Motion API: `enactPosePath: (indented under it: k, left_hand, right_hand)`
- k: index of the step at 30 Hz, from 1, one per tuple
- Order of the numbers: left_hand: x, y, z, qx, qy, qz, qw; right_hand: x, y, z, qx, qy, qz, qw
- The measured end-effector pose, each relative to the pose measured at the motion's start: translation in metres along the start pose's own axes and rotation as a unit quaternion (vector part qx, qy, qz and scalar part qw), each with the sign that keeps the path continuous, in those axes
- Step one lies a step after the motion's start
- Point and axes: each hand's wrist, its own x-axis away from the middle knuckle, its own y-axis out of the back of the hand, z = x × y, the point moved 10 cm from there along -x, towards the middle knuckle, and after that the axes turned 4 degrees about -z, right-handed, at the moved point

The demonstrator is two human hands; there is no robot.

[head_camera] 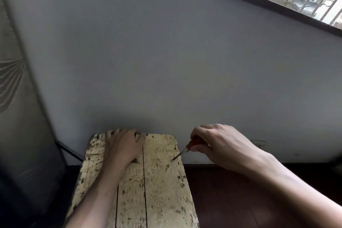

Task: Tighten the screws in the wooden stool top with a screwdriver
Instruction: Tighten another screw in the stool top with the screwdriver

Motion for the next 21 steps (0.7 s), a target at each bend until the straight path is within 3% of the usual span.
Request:
enactPosePath:
  k: [4,13,18,21]
  left_hand:
    - [-0.001,-0.003,0.001,-0.002,0.001,0.002,1.0]
    - [0.003,0.001,-0.001,0.004,-0.002,0.003,1.0]
    - [0.004,0.003,-0.002,0.012,-0.004,-0.002,1.0]
    - [0.004,0.003,-0.002,0.018,-0.004,-0.004,1.0]
  right_hand:
    - [0.0,-0.002,-0.001,0.002,0.004,-0.018,1.0]
    - [-0.008,-0.027,-0.046,-0.028,-0.131,-0.007,0.991]
    - [0.005,-0.034,-0.037,-0.096,-0.07,0.039,0.992]
    - [0.007,-0.022,-0.023,-0.071,-0.021,0.024,0.997]
